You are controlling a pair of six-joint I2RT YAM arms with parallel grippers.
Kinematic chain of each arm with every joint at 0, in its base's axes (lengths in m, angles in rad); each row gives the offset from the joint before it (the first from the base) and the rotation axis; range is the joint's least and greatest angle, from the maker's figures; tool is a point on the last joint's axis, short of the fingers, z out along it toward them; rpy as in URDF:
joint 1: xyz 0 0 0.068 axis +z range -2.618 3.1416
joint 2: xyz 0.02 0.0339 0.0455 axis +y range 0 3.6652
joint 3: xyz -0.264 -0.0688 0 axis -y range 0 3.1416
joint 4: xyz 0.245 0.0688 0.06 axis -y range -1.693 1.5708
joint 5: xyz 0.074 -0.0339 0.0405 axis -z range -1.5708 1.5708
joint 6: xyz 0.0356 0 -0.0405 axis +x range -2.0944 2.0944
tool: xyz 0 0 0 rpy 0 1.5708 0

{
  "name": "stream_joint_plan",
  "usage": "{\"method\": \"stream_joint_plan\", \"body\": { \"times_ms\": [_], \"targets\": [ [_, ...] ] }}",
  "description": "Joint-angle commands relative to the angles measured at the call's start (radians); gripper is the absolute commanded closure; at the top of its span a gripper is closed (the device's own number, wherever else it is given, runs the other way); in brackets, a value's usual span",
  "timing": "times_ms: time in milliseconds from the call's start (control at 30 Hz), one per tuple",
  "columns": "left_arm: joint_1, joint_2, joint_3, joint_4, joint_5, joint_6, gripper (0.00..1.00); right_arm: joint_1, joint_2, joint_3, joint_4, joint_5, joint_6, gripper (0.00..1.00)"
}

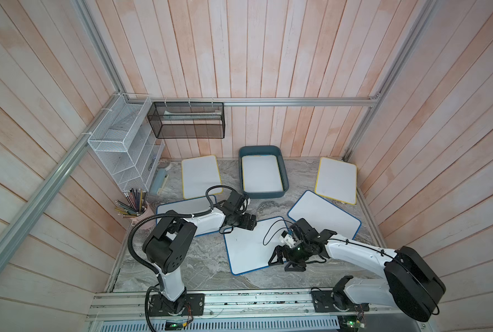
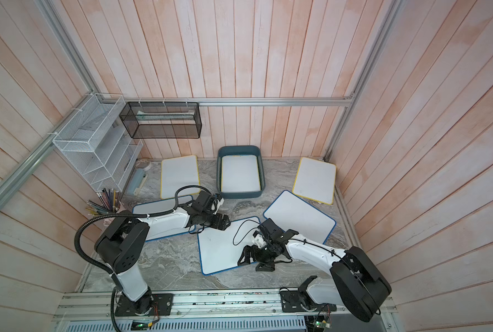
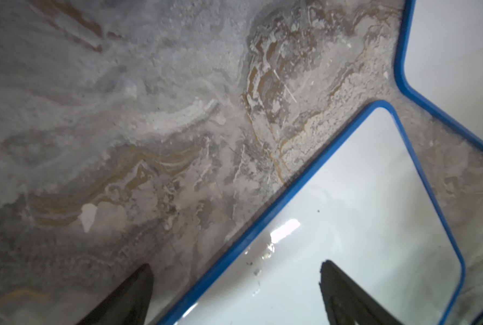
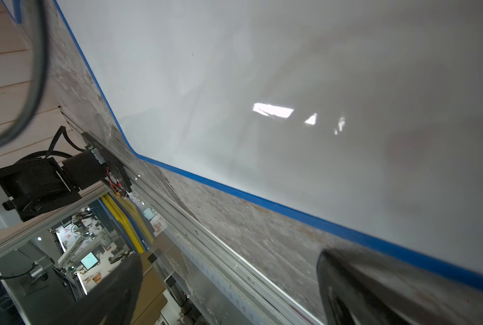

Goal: Put the whiteboard into the storage box
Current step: Adjust the whiteboard at the center of the board.

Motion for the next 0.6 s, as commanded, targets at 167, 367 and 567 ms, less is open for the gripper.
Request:
{"method": "stream_joint_plan", "body": {
  "times_ms": [167,367,567],
  "targets": [
    [0.027,-0.035,-0.113,0.014,0.124,-0.068,0.06,-0.156,0.033,-0.032,0.179,0.229,0.019,0.02],
    [0.024,-0.064,-0.158,0.036,0.207,-0.125,0.06,-0.288,0.1,0.077,0.31,0.175,-0.048,0.02],
    [-0.004,-0.139,-0.196,0.011,0.274,-0.182,0.06,-0.28,0.254,0.182,0.339,0.097,-0.112,0.02]
  ]
}}
